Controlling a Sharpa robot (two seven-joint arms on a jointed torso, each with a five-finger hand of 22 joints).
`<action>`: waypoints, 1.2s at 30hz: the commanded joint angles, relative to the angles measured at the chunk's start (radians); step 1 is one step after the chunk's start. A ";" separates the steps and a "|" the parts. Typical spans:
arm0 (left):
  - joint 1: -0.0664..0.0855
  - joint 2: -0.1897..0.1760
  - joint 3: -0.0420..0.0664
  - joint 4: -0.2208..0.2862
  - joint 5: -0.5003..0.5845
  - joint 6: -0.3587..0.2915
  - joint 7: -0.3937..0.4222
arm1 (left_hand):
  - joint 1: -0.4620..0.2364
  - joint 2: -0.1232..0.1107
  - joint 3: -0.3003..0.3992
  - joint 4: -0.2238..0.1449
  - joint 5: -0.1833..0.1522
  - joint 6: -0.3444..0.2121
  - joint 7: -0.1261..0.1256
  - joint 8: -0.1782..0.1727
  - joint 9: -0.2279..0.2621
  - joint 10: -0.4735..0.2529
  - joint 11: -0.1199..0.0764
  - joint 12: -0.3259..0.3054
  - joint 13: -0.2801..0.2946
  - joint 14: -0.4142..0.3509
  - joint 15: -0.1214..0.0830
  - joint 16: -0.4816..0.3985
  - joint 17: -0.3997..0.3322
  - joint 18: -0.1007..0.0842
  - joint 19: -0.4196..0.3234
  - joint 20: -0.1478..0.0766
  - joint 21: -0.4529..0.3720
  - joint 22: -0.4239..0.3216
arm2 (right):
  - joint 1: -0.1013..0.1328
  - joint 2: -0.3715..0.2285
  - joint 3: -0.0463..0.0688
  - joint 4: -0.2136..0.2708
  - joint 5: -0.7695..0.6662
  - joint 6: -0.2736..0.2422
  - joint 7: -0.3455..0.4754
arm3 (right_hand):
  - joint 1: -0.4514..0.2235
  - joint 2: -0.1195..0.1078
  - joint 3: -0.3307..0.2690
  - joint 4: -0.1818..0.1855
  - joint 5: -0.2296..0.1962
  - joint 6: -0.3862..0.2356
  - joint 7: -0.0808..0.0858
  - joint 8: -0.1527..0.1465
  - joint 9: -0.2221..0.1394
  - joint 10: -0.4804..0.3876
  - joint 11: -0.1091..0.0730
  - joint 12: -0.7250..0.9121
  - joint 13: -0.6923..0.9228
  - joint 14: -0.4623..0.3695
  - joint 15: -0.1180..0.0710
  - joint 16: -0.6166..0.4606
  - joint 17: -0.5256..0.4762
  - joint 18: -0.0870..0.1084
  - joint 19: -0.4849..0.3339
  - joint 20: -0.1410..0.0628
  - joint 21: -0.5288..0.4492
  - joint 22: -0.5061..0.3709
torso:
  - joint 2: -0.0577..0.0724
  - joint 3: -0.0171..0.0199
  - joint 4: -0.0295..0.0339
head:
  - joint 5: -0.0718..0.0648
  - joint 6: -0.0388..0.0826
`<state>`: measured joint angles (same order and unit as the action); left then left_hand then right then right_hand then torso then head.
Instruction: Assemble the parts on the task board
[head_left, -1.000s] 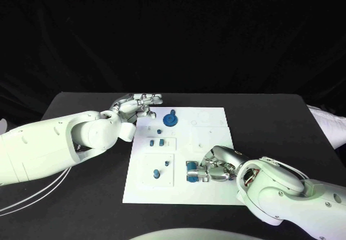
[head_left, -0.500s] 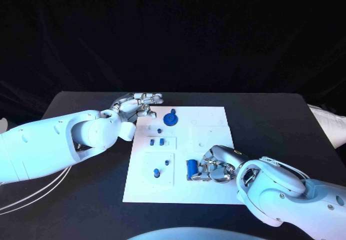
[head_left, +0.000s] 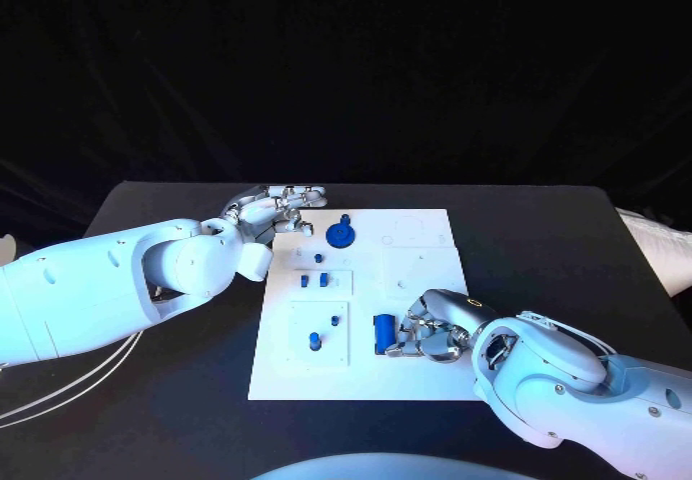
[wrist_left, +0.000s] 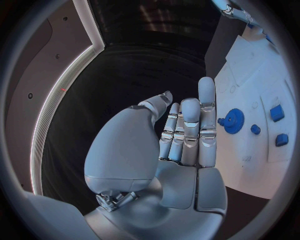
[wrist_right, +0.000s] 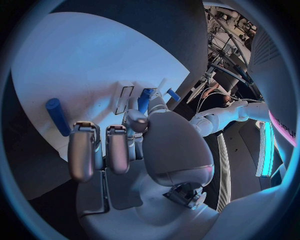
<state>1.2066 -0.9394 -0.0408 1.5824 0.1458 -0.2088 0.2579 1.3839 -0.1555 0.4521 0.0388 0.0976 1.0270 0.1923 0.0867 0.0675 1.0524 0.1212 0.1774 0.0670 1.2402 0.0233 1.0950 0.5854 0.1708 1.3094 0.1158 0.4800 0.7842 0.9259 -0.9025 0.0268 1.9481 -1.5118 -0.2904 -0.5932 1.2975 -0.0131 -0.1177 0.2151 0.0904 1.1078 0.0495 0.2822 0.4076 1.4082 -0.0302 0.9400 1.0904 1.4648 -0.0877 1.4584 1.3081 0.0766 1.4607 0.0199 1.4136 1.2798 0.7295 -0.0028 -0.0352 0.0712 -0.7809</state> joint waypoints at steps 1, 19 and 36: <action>0.000 -0.001 0.000 0.001 0.003 0.022 0.000 | -0.004 0.005 -0.002 -0.005 0.006 -0.006 -0.004 0.005 0.001 -0.007 -0.001 0.006 -0.001 -0.007 0.003 0.004 -0.001 0.009 -0.008 0.001 -0.006 -0.001 | 0.000 -0.004 0.001 0.002 -0.012 0.018 0.006 | -0.008 -0.029 -0.020 0.003 -0.002 0.003 -0.001 0.000 0.002 0.003 0.003 -0.005 -0.002 0.067 -0.005 0.004 0.035 -0.017 0.002 -0.006 0.004 -0.002 | -0.001 0.0000 -0.0017 | 0.001 0.001; 0.000 -0.007 -0.001 0.001 0.003 0.023 -0.003 | -0.004 0.007 -0.002 -0.005 0.006 -0.006 -0.004 0.006 0.001 -0.009 -0.002 0.007 0.000 -0.008 0.003 0.004 -0.003 0.009 -0.009 0.001 -0.006 -0.001 | 0.015 -0.156 0.004 0.080 0.037 -0.103 0.064 | 0.040 -0.031 -0.042 0.036 0.037 -0.045 0.019 -0.047 -0.002 -0.028 0.018 -0.093 -0.051 0.063 0.006 -0.007 0.020 -0.014 -0.006 0.003 -0.006 -0.016 | -0.001 0.0004 -0.0028 | -0.007 0.004; 0.000 -0.007 -0.002 0.006 0.003 0.022 -0.001 | -0.004 0.007 -0.002 -0.005 0.006 -0.006 -0.004 0.006 0.001 -0.009 -0.002 0.007 0.000 -0.008 0.003 0.004 -0.003 0.009 -0.009 0.001 -0.006 -0.001 | 0.039 -0.247 0.004 0.060 -0.041 -0.036 0.021 | 0.075 0.053 -0.010 0.043 0.119 0.008 0.014 -0.092 -0.046 -0.014 0.015 -0.094 -0.045 0.065 0.006 -0.003 0.031 -0.016 -0.001 0.007 0.002 0.000 | -0.001 -0.0004 -0.0014 | -0.034 0.012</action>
<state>1.2065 -0.9474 -0.0430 1.5857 0.1458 -0.2043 0.2517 1.3839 -0.1555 0.4521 0.0388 0.0976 1.0235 0.1889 0.0867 0.0675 1.0524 0.1212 0.1821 0.0670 1.2367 0.0268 1.0950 0.5831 0.1709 1.3094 0.1158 0.4800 0.7844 0.9671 -1.1506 0.0311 2.0130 -1.5012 -0.3662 -0.5520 1.3774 0.0388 -0.1283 0.2516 0.2034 1.1100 0.0620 0.1958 0.3620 1.3902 -0.0159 0.8470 1.0464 1.4684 -0.0840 1.4543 1.3077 0.0766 1.4570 0.0236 1.4137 1.2808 0.7286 -0.0030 -0.0371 0.0430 -0.7696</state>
